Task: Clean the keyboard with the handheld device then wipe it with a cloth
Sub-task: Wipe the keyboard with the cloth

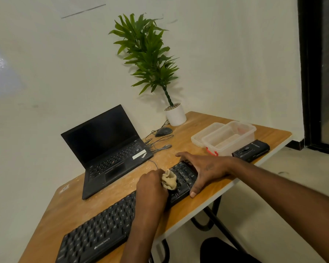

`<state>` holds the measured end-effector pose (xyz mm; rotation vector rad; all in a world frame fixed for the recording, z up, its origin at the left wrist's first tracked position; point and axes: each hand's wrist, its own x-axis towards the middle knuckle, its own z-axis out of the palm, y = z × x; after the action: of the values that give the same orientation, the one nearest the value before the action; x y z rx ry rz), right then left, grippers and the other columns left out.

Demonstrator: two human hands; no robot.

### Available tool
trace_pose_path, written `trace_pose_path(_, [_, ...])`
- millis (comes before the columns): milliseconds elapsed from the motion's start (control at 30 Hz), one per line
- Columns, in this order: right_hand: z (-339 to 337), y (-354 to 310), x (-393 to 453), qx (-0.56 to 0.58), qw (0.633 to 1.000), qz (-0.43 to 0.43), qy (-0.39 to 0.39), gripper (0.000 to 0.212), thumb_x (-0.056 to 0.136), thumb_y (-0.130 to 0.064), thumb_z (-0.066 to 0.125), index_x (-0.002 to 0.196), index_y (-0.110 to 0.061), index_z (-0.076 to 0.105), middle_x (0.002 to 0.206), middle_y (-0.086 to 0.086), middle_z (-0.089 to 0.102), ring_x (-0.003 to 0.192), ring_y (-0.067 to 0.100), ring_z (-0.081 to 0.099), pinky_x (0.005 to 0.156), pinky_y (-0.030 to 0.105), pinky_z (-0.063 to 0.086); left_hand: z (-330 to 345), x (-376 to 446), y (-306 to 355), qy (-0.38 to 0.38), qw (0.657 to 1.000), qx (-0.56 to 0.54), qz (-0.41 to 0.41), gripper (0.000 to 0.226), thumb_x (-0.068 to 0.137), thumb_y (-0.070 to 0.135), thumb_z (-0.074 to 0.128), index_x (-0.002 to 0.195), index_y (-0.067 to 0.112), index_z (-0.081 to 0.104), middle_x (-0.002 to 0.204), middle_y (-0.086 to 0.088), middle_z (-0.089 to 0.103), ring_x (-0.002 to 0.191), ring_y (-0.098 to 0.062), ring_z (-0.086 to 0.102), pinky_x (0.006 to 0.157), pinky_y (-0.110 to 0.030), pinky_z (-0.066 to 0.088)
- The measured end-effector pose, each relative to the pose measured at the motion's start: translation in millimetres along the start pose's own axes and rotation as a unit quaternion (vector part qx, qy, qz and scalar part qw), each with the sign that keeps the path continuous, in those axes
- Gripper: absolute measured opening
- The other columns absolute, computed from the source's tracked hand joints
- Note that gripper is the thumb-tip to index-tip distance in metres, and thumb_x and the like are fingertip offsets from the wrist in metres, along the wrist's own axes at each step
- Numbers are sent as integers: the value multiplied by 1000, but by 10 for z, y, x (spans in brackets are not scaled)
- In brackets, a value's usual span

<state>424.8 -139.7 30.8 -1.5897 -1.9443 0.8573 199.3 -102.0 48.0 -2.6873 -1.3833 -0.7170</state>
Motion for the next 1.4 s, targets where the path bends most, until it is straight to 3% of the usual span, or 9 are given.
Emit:
trace_pose_path(100, [6,0,-6,-13,1000,0,3,130,57,-53,94,152,-53,4,163,-6,24,147,23,29,121,54,25,-95,-189,70,-27,999,-20,17,28,92,17,68,117,30,72,104,6,74,88,-7,60,75,-24,51])
trace_pose_path(233, [8,-19,-16,-14,1000,7,-4,129,60,-49,94,152,-51,4,162,-5,25,144,23,33,118,48,32,-161,-300,85,-34,998,-37,44,28,93,17,68,117,31,72,107,9,72,83,-1,51,69,-15,41])
trace_pose_path(333, [7,-31,-27,-12,1000,6,-3,129,62,-47,94,153,-48,4,161,-4,25,144,22,32,117,45,35,-157,-203,0,-20,999,-12,34,30,92,17,71,120,28,71,109,8,71,92,-6,56,74,-18,45])
trace_pose_path(467, [21,-27,-29,-15,1000,3,-1,129,59,-51,93,152,-50,4,162,-5,24,147,23,28,120,53,29,-146,59,-209,11,1000,12,-18,33,93,8,67,124,19,72,112,-1,74,102,-15,65,79,-24,48])
trace_pose_path(633, [11,-25,-28,-10,1000,-1,-3,129,63,-45,94,154,-48,3,163,-4,22,147,23,27,120,51,30,-104,217,-330,22,998,20,-50,29,94,7,66,119,18,73,108,-3,75,97,-15,66,80,-26,51])
trace_pose_path(767, [2,-37,-38,-14,1000,-2,0,129,63,-44,94,155,-46,3,163,-4,23,147,22,27,120,47,31,-135,60,-268,7,1000,1,-17,20,92,16,71,110,24,75,99,2,76,89,-13,66,77,-29,55])
trace_pose_path(1033, [9,-29,-32,-14,1000,-1,-3,129,62,-47,94,154,-47,4,163,-5,22,145,20,29,115,39,35,-228,-371,-93,-15,998,-43,41,31,94,19,69,122,31,71,110,10,73,78,5,47,58,-4,36])
trace_pose_path(1267, [24,-16,-25,-12,1000,-8,0,130,60,-47,95,153,-51,4,162,-5,24,145,20,30,119,47,34,-139,30,-273,21,1000,14,-4,30,92,9,68,118,22,72,108,2,72,99,-14,62,80,-27,51])
trace_pose_path(1400, [16,-14,-11,-22,1000,-6,2,132,57,-54,93,153,-52,2,163,-6,22,148,22,27,121,52,29,-116,183,-329,22,999,34,-37,35,92,5,63,124,18,71,112,-4,74,102,-20,65,84,-33,54])
